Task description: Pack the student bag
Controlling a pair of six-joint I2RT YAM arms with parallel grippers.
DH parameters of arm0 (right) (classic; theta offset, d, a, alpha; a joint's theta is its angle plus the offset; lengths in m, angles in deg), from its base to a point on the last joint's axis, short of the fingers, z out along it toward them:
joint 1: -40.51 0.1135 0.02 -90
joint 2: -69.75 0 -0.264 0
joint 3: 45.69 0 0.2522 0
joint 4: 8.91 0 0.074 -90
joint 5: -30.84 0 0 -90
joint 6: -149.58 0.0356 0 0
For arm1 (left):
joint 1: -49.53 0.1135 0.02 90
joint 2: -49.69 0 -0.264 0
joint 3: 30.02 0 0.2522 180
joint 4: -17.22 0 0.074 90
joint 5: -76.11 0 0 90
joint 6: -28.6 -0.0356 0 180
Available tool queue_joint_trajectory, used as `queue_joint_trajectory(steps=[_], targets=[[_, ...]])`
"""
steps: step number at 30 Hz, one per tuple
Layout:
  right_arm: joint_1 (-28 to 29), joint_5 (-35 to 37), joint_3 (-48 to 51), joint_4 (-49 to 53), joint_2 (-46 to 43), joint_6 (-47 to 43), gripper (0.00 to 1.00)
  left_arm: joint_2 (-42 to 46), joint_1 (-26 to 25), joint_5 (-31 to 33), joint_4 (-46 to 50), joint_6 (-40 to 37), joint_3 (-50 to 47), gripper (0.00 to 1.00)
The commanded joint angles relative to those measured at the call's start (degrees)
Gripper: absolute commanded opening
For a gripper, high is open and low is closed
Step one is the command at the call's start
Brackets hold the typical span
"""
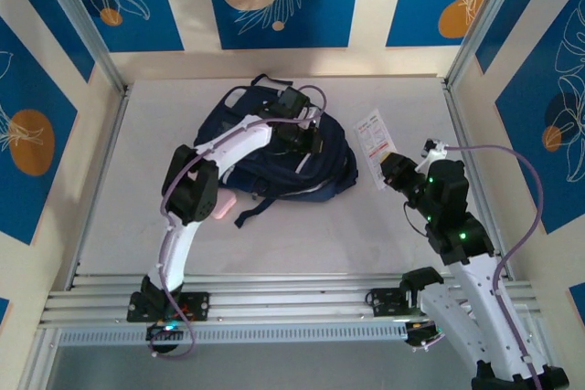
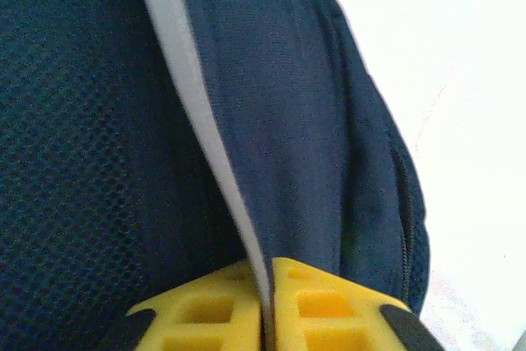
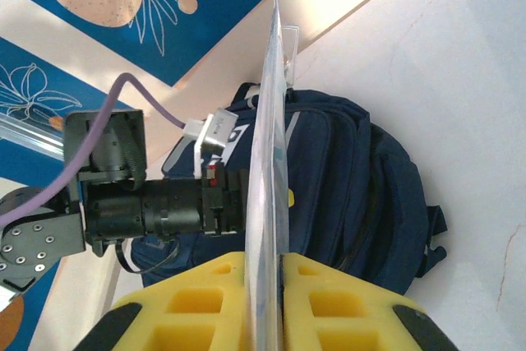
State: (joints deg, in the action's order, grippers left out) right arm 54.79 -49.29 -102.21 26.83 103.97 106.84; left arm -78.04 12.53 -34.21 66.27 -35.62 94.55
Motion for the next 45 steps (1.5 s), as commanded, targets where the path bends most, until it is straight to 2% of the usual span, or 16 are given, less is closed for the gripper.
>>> queue_joint_trajectory(steps=[1,5,11,17,24,27,32,35,40,45], targets=[[0.23,-0.11,-2.12,-0.28,-1.19,-1.30,0.14,-0.09,-0.53,-1.46,3.25,-1.37,3.93,0.00],[0.24,2.79,-3.61,3.48,-1.17,-2.34,0.14,3.50,-0.27,0.30,7.40,-3.25,7.41,0.00],[0.22,4.01,-2.87,4.91,-1.08,-3.25,0.14,7.29,1.47,-2.07,15.04,-4.45,15.76,0.00],[0.08,3.58,-2.08,4.74,-0.01,-2.33,0.14,12.56,4.15,-2.69,17.74,-5.38,17.42,0.00],[-0.15,-4.28,0.18,1.47,3.93,1.12,0.15,16.89,8.00,-9.83,16.19,-4.51,17.36,0.00],[-0.76,-12.44,2.25,-3.71,7.44,3.42,0.15,18.50,8.90,-11.25,15.54,-4.27,17.36,0.00],[-1.54,-27.65,5.88,-18.82,16.25,10.87,0.16,19.90,9.81,-14.78,14.20,-3.32,17.38,0.00],[-1.50,-33.91,6.90,-29.16,22.66,16.30,0.16,20.10,10.01,-16.16,13.69,-2.87,17.33,0.00],[-0.67,-34.87,7.25,-41.22,31.84,23.80,0.16,20.12,10.01,-18.22,12.84,-2.06,16.95,0.00],[1.36,-32.38,1.26,-42.80,41.95,23.90,0.16,20.75,10.02,-18.75,12.24,-2.21,15.73,0.00]])
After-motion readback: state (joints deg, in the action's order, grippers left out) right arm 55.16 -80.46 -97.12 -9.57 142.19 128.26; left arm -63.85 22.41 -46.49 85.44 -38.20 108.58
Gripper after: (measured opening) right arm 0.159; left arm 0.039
